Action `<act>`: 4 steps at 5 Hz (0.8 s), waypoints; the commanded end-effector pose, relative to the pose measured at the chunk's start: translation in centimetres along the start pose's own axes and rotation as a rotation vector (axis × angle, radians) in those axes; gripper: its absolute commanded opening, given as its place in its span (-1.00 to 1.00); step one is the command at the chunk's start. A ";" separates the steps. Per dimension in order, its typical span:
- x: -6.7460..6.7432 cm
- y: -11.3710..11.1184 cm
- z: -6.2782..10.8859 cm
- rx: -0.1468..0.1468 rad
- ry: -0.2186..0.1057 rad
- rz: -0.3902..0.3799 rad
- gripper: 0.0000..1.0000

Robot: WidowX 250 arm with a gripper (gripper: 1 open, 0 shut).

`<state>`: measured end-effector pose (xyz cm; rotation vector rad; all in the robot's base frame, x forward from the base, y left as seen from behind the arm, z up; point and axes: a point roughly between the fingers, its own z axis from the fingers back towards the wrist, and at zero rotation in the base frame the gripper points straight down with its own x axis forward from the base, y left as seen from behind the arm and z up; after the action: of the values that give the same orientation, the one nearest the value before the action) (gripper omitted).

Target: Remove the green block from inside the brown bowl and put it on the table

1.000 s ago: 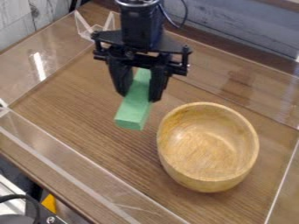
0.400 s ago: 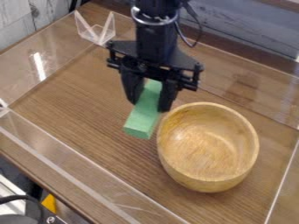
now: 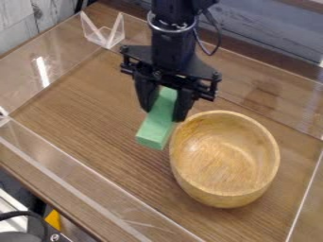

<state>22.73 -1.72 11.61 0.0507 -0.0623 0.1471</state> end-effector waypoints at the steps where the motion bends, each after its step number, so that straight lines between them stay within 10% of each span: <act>1: 0.4 0.6 0.3 0.002 -0.031 0.007 -1.00; 4: 0.1 2.6 -0.8 0.006 -0.059 -0.141 -1.00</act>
<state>22.09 0.74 9.89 0.0631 -0.0709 0.0011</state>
